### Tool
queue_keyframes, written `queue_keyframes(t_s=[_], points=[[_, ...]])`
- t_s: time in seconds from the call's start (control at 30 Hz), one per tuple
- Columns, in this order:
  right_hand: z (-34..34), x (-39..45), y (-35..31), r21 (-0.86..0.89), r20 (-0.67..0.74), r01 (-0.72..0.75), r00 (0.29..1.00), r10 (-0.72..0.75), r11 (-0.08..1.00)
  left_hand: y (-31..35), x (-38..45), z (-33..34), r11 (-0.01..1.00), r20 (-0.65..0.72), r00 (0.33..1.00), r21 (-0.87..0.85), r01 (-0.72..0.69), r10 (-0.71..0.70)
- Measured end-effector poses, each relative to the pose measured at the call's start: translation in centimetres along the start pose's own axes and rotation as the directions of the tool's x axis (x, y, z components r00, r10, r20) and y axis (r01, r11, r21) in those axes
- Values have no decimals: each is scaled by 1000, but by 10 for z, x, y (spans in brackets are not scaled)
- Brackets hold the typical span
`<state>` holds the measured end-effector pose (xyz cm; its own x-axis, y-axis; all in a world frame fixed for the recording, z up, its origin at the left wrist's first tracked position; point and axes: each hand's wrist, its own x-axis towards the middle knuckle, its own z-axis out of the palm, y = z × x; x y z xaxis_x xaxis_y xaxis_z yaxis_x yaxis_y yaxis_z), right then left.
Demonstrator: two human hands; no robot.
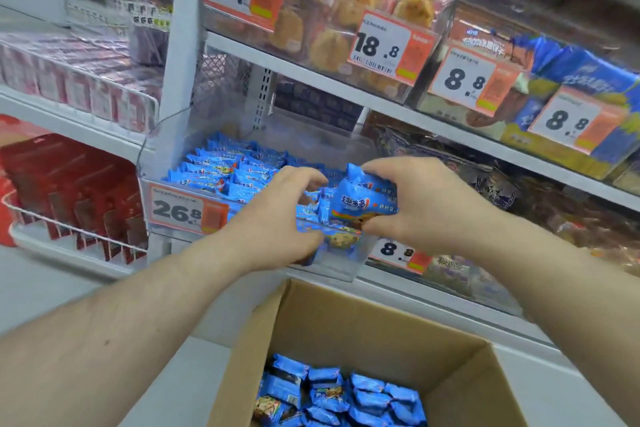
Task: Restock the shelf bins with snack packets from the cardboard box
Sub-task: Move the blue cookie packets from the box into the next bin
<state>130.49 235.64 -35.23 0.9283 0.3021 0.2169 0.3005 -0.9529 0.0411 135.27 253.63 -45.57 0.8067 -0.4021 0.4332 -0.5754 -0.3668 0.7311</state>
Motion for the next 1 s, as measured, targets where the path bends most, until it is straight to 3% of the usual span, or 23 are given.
queue_keyframes(t_s=[0.07, 0.17, 0.3, 0.47, 0.63, 0.87, 1.0], points=[[-7, 26, 6, -128, 17, 26, 1000, -24, 991, -14, 5, -3, 896, 30, 1000, 445, -11, -3], [3, 60, 8, -285, 187, 52, 982, 2, 957, -23, 9, 4, 752, 160, 983, 657, -42, -85], [28, 91, 2, -360, 404, 97, 913, 61, 928, -23, 13, 13, 690, 163, 980, 723, -40, -113], [46, 103, -3, -328, 552, 127, 830, 81, 936, -25, 18, 13, 666, 126, 976, 745, 26, -179], [59, 110, 6, -234, 602, 57, 793, 99, 970, -25, 20, 8, 676, 78, 968, 729, 108, -238], [67, 102, 16, -201, 627, 61, 775, 81, 978, -29, 19, 6, 688, 98, 973, 722, 74, -207], [44, 106, 25, -101, 608, -33, 789, 88, 994, -33, 17, 8, 700, 68, 984, 711, 69, -166]])
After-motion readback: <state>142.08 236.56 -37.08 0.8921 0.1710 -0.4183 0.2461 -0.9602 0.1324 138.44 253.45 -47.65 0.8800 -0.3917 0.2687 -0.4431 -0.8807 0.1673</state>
